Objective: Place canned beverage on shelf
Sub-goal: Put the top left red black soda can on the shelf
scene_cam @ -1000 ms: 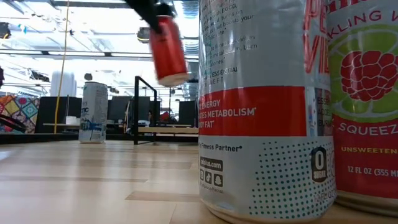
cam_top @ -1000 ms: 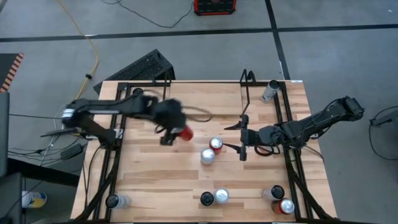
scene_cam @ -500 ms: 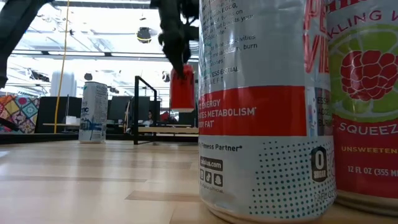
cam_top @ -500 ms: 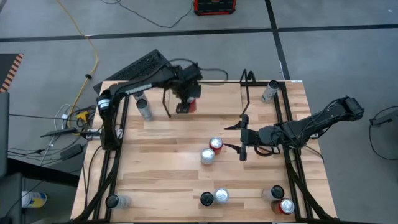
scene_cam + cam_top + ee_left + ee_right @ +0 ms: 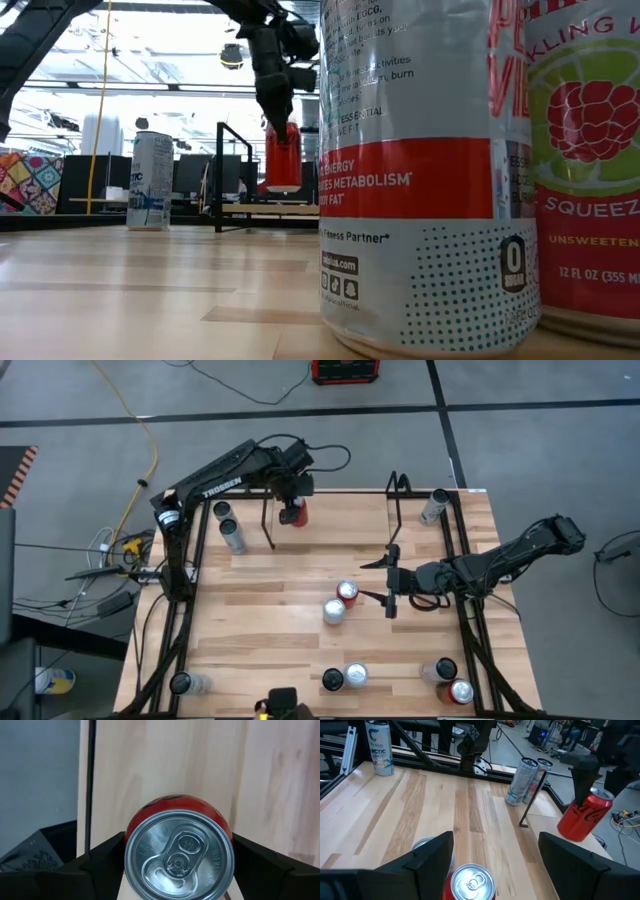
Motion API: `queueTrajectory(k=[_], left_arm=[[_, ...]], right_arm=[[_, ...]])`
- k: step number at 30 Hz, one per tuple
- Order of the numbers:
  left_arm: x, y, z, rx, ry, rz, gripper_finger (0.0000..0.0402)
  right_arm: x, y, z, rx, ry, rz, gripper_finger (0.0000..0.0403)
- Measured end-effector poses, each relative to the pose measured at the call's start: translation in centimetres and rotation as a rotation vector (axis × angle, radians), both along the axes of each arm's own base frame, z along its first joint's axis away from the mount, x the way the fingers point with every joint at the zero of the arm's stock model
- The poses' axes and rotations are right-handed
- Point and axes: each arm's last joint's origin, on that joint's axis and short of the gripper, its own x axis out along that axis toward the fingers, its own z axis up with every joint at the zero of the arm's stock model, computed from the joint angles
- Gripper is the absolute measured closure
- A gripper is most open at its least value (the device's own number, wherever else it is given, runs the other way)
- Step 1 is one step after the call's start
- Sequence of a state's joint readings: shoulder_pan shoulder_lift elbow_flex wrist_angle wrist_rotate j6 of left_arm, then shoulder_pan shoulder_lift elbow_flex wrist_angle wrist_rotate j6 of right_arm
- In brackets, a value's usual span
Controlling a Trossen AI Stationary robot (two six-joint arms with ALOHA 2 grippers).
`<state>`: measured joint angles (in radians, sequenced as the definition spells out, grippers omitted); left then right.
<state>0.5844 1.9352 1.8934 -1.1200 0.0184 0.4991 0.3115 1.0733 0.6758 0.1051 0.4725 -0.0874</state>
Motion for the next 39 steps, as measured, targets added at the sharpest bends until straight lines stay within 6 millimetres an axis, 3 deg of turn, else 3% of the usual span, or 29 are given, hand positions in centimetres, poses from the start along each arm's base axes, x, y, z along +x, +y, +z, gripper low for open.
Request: queueTrajectory(k=[13,27,39], left_arm=[[0.8,0.4,-1.9,-0.025,0.051,-0.031,0.0116],[0.8,0.3,-1.9,-0.033,0.054,-0.040,0.0078],[0.8,0.2,-1.9,-0.019,0.068,-0.022,0.0074]], right_arm=[[0.0,-0.1,0.0,-0.001,-0.002,-0.006,0.0081],[0.0,-0.1,0.0,0.001,-0.002,-0.007,0.0081],[0.0,-0.1,0.0,0.001,-0.002,-0.007,0.0081]])
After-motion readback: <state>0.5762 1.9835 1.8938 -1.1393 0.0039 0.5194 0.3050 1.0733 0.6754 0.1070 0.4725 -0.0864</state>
